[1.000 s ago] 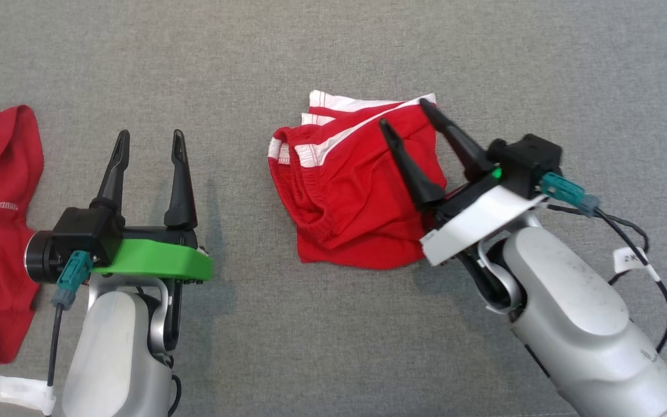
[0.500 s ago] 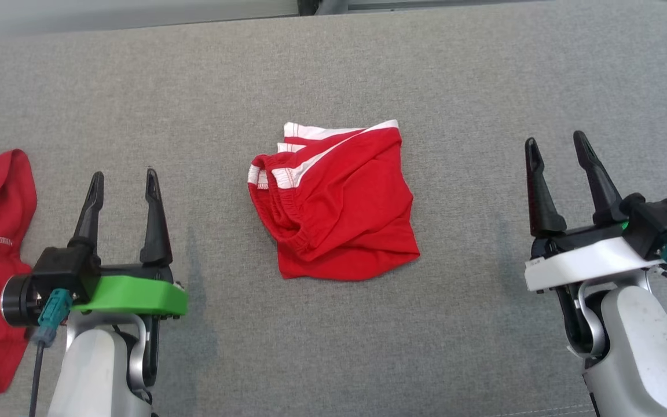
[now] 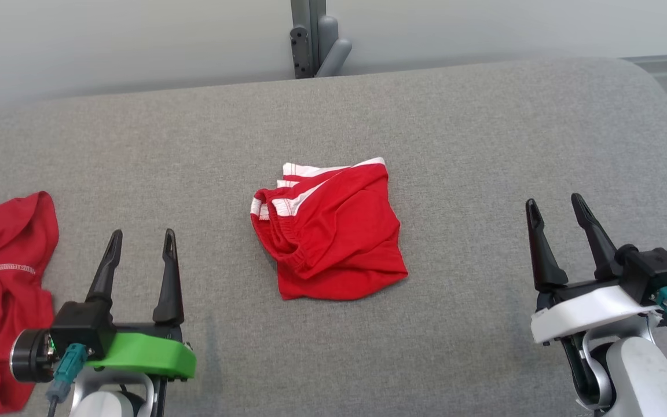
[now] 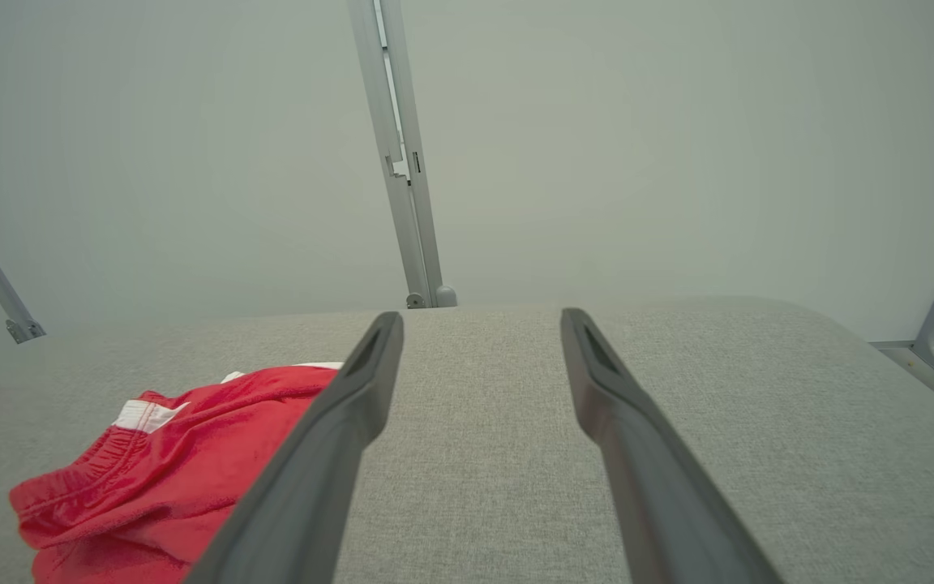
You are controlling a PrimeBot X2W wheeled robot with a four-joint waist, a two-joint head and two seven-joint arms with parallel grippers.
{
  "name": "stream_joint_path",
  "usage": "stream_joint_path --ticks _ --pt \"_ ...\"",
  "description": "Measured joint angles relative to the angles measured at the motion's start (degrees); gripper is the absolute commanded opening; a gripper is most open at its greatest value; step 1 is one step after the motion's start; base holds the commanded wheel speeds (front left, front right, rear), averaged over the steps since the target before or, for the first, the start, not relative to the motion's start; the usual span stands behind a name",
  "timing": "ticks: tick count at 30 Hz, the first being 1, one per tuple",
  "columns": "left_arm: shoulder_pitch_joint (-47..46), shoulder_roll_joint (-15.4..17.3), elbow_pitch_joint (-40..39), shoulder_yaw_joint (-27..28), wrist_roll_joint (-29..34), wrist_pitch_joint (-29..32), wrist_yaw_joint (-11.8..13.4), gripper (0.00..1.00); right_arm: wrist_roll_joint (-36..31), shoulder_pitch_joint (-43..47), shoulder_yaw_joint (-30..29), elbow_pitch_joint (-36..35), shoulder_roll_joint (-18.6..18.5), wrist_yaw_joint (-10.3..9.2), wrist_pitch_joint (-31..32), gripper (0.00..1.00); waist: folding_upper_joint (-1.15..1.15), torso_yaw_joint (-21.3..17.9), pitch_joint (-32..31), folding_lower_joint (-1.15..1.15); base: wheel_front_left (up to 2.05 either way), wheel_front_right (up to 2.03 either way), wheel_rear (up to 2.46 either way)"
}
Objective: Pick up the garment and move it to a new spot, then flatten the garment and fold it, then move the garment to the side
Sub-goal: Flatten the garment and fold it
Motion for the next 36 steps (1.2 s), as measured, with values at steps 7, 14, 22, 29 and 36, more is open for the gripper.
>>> stream_joint_path --ticks 7,14,22,29,36 --pt "4.4 0.7 -2.3 -0.5 0.0 1.5 0.1 1.0 -0.5 4.0 -1.3 -2.2 0.1 0.0 2.3 1.0 0.0 -0.1 -3.6 0.0 0.0 0.0 0.0" --pt "6.8 1.3 -4.7 -0.5 -0.3 2.9 0.5 1.0 -0.8 6.8 -2.2 -4.8 0.6 0.0 4.2 1.0 0.0 0.0 -6.5 0.0 0.0 0.0 0.0" --pt "7.2 1.5 -5.4 -0.3 -1.0 3.4 1.0 1.0 -1.0 7.1 -2.0 -6.0 1.1 0.0 5.1 1.0 0.0 -0.1 -6.5 0.0 0.0 0.0 0.0" --pt "7.2 1.7 -5.2 -0.3 -1.2 3.4 1.3 1.0 -1.0 7.1 -2.2 -6.1 1.4 0.0 5.6 1.0 0.0 0.0 -6.2 0.0 0.0 0.0 0.0" --pt "7.1 1.8 -5.1 -0.6 -1.5 3.3 1.5 1.0 -0.9 7.1 -2.4 -6.0 1.6 0.0 5.9 1.0 0.0 0.1 -6.1 0.0 0.0 0.0 0.0"
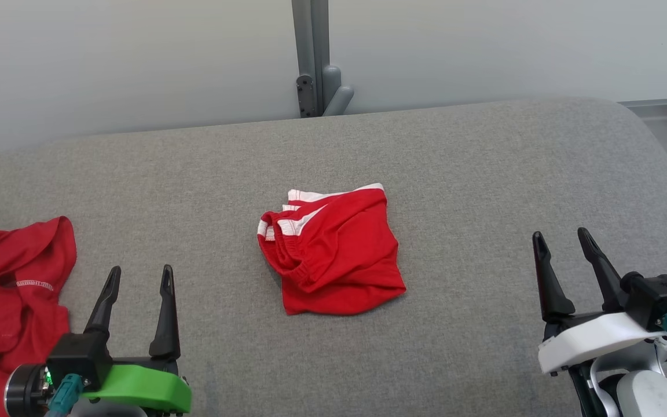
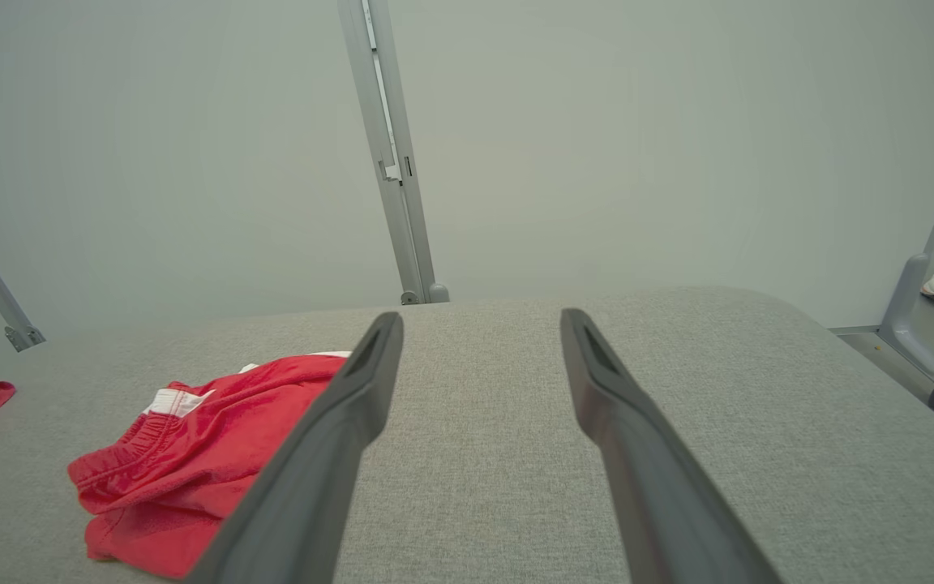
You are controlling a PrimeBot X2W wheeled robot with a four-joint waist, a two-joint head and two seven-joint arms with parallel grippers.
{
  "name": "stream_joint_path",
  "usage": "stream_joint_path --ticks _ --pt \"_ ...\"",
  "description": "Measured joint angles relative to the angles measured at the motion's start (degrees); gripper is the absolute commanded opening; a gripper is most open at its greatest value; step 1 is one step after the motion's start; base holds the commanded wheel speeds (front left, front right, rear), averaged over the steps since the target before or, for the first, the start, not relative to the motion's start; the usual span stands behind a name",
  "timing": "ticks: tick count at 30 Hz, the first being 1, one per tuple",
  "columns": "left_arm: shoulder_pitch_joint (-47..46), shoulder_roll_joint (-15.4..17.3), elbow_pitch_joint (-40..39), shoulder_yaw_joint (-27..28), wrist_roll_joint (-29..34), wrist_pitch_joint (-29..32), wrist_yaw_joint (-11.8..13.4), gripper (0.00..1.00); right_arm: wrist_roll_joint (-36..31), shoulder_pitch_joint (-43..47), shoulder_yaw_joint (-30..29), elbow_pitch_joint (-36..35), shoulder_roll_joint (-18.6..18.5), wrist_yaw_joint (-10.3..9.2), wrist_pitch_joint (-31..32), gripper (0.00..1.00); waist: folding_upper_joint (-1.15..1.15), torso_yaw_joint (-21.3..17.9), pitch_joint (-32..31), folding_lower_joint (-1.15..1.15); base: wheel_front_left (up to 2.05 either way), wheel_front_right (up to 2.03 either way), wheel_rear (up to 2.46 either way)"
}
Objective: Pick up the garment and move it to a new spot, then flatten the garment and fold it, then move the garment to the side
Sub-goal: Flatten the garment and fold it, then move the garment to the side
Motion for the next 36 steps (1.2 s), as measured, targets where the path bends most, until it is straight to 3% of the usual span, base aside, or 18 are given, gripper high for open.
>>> stream_joint_path --ticks 14,22,28,36 --pt "-0.2 0.3 0.2 -0.7 -0.3 -0.3 0.3 1.0 0.6 0.0 -0.3 0.8 0.0 0.0 0.1 1.0 0.0 0.5 0.2 0.0 0.0 0.0 0.0" --pt "-5.0 0.2 0.2 -2.6 -0.3 -0.9 -0.8 1.0 3.1 -1.9 -0.3 3.3 -1.2 0.0 0.5 1.0 0.0 3.4 2.1 0.0 0.0 0.0 0.0" --pt "-11.0 -1.0 2.4 -5.3 -0.3 -2.6 -2.5 1.0 6.9 -6.9 4.1 9.7 -3.4 0.0 2.0 1.0 0.0 6.7 5.7 0.0 0.0 0.0 0.0" --pt "-16.7 -2.4 5.6 -7.6 -0.1 -5.5 -3.0 1.0 12.6 -16.2 12.9 20.2 -6.0 0.0 3.2 1.0 0.0 11.7 12.5 0.0 0.0 0.0 0.0"
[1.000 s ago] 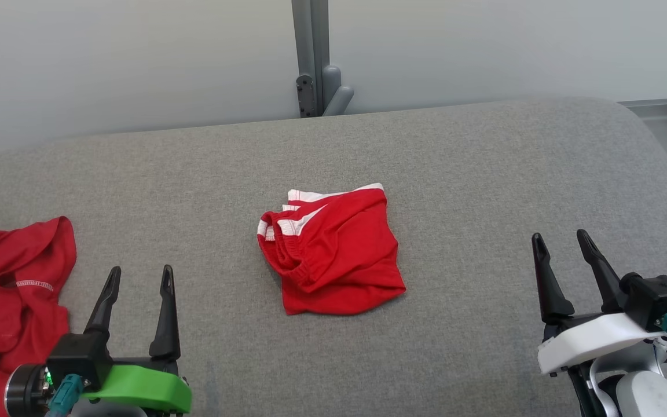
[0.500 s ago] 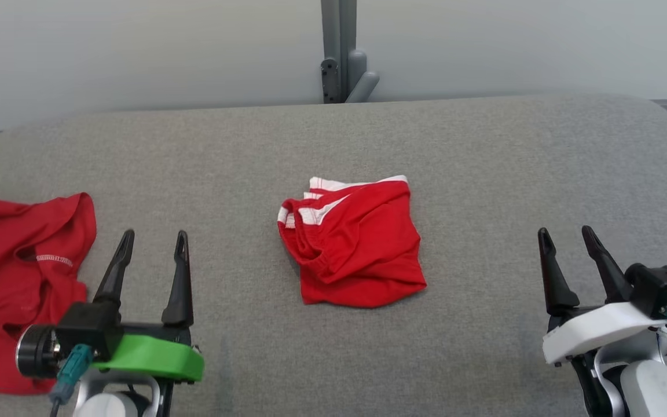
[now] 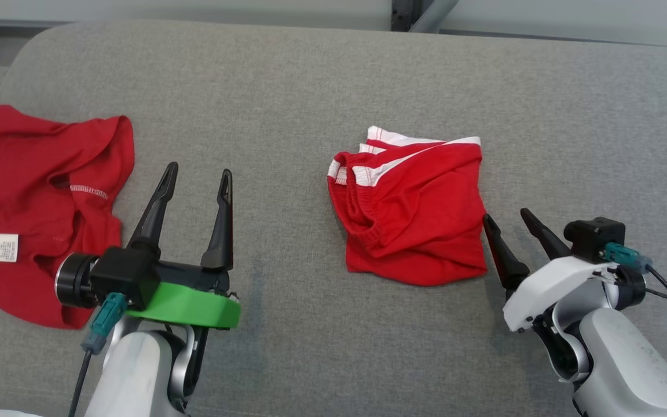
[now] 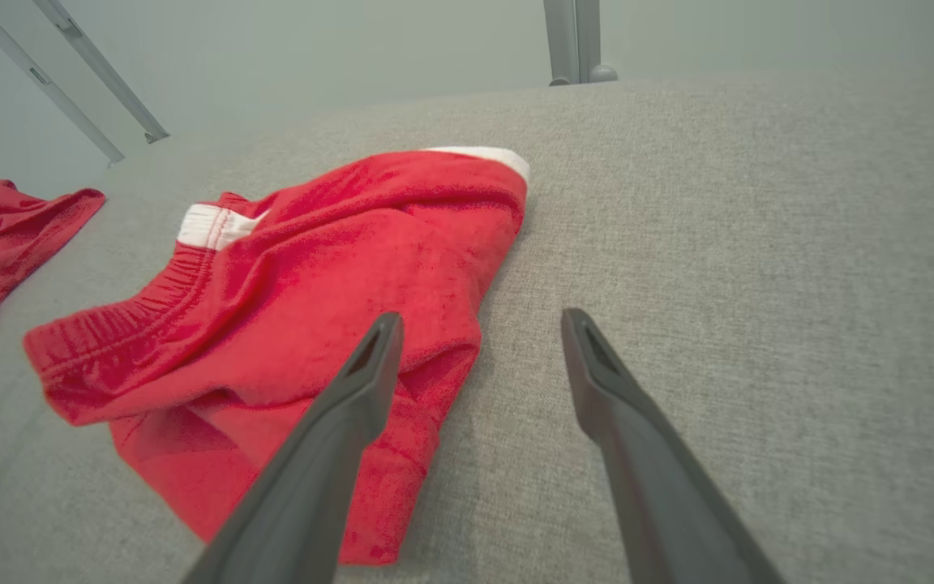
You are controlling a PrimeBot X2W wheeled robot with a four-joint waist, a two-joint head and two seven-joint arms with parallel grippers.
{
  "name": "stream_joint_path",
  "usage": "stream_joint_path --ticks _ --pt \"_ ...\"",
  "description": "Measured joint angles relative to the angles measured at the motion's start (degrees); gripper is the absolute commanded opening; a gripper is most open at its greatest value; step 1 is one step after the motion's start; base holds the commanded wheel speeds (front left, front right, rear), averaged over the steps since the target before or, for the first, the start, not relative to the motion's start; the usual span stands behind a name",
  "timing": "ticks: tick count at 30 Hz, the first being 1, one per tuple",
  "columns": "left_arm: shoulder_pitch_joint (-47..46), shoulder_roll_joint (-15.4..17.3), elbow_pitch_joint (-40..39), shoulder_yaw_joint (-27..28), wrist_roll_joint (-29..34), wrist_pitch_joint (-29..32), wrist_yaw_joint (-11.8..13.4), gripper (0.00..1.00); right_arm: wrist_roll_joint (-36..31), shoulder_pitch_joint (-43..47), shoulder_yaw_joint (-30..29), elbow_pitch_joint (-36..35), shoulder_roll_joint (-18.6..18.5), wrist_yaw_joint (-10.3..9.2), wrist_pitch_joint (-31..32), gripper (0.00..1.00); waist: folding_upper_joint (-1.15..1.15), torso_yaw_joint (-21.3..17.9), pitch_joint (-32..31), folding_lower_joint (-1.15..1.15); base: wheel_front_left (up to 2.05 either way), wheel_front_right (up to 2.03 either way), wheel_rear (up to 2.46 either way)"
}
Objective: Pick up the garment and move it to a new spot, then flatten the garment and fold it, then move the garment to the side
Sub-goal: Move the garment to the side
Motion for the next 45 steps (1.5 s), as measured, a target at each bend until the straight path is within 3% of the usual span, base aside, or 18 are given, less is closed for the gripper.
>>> stream_joint_path --ticks 10,11,13,26,37,45 --pt "-1.6 -0.6 2.4 -0.5 0.0 -1.4 0.1 1.0 10.1 -6.3 10.0 6.5 -2.4 -0.01 6.9 1.0 0.0 3.3 4.4 0.0 0.0 0.0 0.0" --pt "-1.6 -0.7 2.6 -0.5 -0.1 -1.5 0.1 1.0 10.9 -6.7 10.7 6.6 -2.7 -0.01 7.0 0.87 0.0 3.4 4.5 0.0 0.0 0.0 0.0" --pt "-1.7 -0.7 2.8 -0.4 -0.2 -1.5 0.1 1.0 12.2 -7.3 11.9 6.8 -3.3 -0.01 7.1 0.0 0.0 3.2 4.5 0.0 0.0 0.0 0.0" --pt "-1.9 0.8 1.8 0.2 -0.2 -1.9 0.6 1.0 12.8 -9.3 19.3 4.9 -6.2 0.07 5.1 0.0 0.0 -1.3 4.2 0.0 0.0 0.0 0.0" --pt "-3.0 4.0 -2.8 0.6 0.4 1.1 0.8 1.0 11.9 -9.9 22.5 2.9 -10.3 0.07 3.7 0.0 0.0 -11.5 5.8 0.0 0.0 0.0 0.0" --pt "-6.0 5.9 -6.3 0.3 1.2 4.1 0.6 1.0 10.1 -16.7 27.5 4.3 -12.7 0.08 2.5 0.0 0.0 -19.1 9.3 0.0 0.0 0.0 0.0"
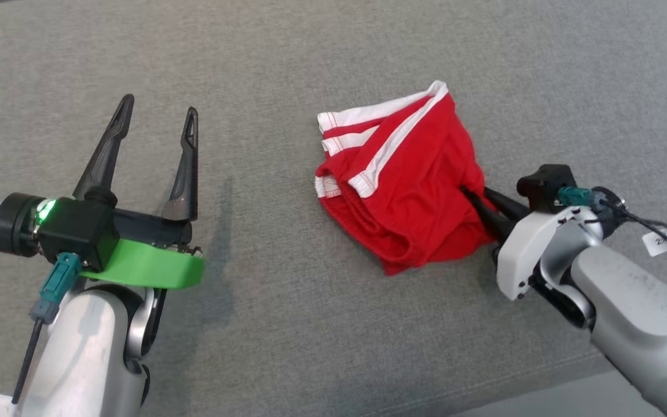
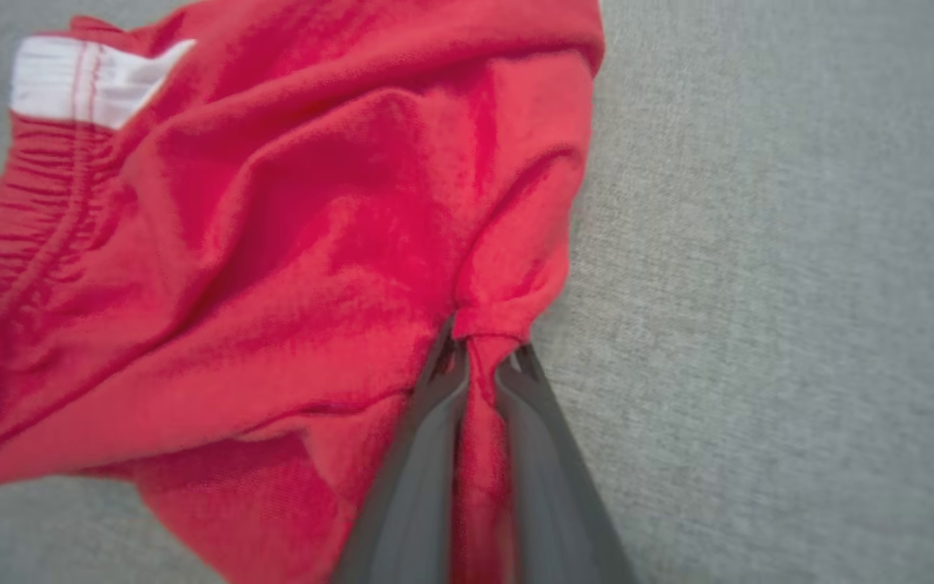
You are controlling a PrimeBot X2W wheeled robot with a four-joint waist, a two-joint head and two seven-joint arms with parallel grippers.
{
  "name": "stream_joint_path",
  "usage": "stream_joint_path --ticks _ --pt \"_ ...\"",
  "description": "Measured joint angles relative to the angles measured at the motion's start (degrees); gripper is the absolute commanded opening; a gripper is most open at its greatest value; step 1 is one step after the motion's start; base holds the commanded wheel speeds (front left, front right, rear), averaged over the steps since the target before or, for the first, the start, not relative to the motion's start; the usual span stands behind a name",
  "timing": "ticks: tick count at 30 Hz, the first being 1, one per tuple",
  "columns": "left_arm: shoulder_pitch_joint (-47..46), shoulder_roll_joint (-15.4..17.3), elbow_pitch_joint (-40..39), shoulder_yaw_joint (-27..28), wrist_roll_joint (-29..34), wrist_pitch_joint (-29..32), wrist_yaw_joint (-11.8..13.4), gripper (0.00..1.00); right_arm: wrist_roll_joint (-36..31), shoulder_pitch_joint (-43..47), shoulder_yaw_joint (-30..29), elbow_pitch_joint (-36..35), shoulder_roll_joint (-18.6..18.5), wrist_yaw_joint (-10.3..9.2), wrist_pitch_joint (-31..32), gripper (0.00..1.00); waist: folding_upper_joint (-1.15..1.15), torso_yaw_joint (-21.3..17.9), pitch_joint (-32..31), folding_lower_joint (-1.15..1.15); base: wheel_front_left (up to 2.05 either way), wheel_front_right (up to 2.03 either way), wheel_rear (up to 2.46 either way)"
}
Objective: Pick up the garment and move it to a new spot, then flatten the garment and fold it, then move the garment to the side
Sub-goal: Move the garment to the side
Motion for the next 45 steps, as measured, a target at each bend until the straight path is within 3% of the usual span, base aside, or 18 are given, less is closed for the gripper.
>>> stream_joint_path --ticks 5,16,22,29,30,31,37,41,45 --pt "-1.3 1.4 -2.2 0.2 0.6 1.6 0.0 1.0 -2.2 -5.0 0.8 2.6 -4.2 0.01 -2.2 0.0 0.0 -3.2 3.7 0.0 0.0 0.0 0.0" --pt "-3.9 4.8 -6.6 0.8 1.5 5.0 -0.1 1.0 -4.4 -11.1 -3.9 11.4 -14.5 -0.01 -7.0 0.0 0.0 -8.7 11.7 0.0 0.0 0.0 0.0" --pt "-5.2 5.5 -7.8 0.3 1.9 6.0 -0.4 1.0 -6.0 -15.5 -7.9 18.8 -14.5 -0.01 -10.8 0.0 0.0 -10.4 15.1 0.0 0.0 0.0 0.0" --pt "-5.6 5.7 -8.2 -0.6 2.0 6.4 -0.6 1.0 -6.6 -18.2 -10.4 25.2 -10.5 -0.02 -12.5 0.0 0.0 -10.5 16.9 0.0 0.0 0.0 0.0" --pt "-5.7 5.7 -8.2 -0.7 2.0 6.4 -0.6 1.0 -6.4 -18.2 -11.0 26.0 -10.0 -0.02 -12.8 0.74 0.0 -10.3 16.9 0.0 0.0 0.0 0.0" --pt "-5.7 5.7 -8.2 -0.7 2.0 6.4 -0.6 1.0 -6.4 -18.2 -11.5 26.7 -9.6 -0.02 -12.8 1.0 0.0 -10.2 16.9 0.0 0.0 0.0 0.0" --pt "-5.6 5.4 -6.8 -1.0 1.9 5.6 -0.2 1.0 -5.0 -16.4 -17.4 26.9 -8.6 -0.02 -13.5 1.0 0.0 -9.9 15.7 0.0 0.0 0.0 0.0" --pt "-4.7 4.7 -5.8 -1.1 1.1 4.5 0.5 1.0 -5.6 -11.4 -23.9 20.2 -8.4 -0.02 -13.6 1.0 0.0 -9.8 13.9 0.0 0.0 0.0 0.0" --pt "-2.3 4.0 -4.1 -0.8 0.3 3.2 1.4 1.0 -8.2 -2.9 -33.9 8.8 -4.8 -0.02 -13.6 1.0 0.0 -10.0 10.9 0.0 0.0 0.0 0.0"
